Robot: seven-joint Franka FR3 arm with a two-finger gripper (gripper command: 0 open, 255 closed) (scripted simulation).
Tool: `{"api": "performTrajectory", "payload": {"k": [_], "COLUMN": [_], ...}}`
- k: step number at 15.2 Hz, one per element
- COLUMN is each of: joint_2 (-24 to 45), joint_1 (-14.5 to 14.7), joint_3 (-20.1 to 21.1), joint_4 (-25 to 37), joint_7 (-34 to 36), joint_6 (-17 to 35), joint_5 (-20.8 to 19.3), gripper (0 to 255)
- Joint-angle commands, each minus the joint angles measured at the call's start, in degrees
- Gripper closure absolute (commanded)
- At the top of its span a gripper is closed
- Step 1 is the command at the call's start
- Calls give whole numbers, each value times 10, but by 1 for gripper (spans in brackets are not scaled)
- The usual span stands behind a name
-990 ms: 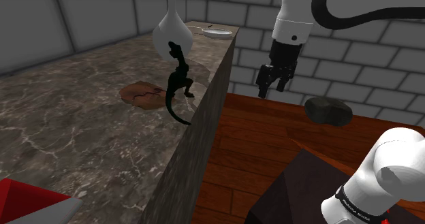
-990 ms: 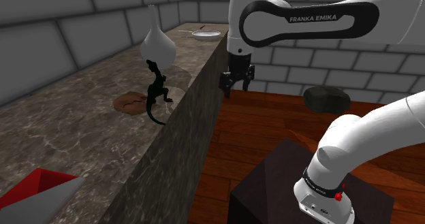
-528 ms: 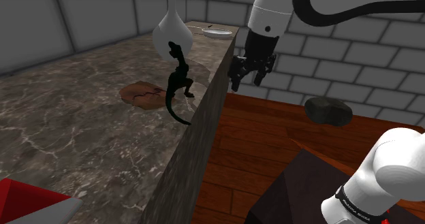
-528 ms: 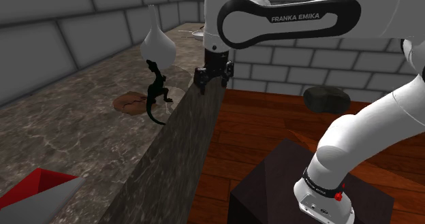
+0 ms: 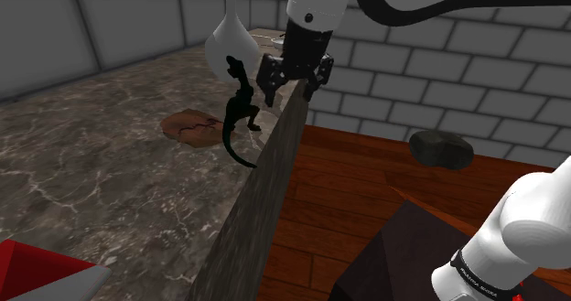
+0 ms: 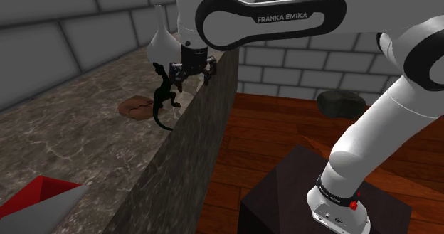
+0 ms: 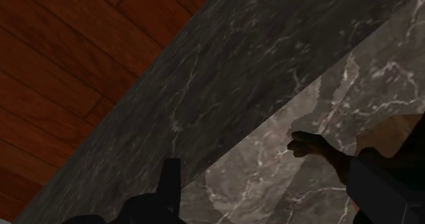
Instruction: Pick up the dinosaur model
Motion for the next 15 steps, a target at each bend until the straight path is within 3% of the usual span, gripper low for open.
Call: {"api": "performTrajectory", "payload": {"k": [1, 4, 7, 15], "joint_2": [41, 112, 195, 177], "joint_1": [-2, 5, 37, 30], "joint_3": [29, 69, 97, 88], "joint_4": [47, 125, 218, 143], "joint_7": [46, 112, 175, 187], "joint_6": [-2, -17, -51, 12], "joint_5": [-41, -117, -210, -200], "gripper": [0, 0, 0, 0]}}
